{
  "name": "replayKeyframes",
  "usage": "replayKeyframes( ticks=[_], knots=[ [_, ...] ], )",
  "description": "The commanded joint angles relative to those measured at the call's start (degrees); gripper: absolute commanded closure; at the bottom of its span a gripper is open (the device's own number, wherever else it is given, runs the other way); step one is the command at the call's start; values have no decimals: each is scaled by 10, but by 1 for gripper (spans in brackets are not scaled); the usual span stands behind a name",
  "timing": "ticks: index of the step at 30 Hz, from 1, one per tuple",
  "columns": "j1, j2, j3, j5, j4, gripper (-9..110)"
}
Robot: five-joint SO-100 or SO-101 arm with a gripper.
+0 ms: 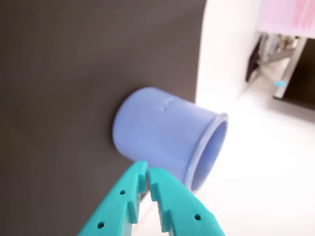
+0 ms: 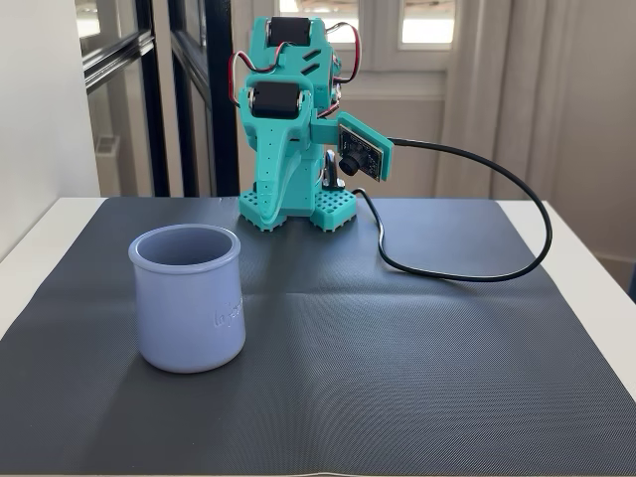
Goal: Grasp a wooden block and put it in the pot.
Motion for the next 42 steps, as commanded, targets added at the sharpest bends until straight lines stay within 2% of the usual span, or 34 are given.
replayKeyframes(
  ticks=[1, 21, 33, 42],
  knots=[
    [-4, 9, 8, 5, 8, 101],
    [-4, 8, 62, 5, -23, 101],
    [-74, 8, 62, -1, -24, 101],
    [-69, 7, 62, 0, -24, 101]
  ],
)
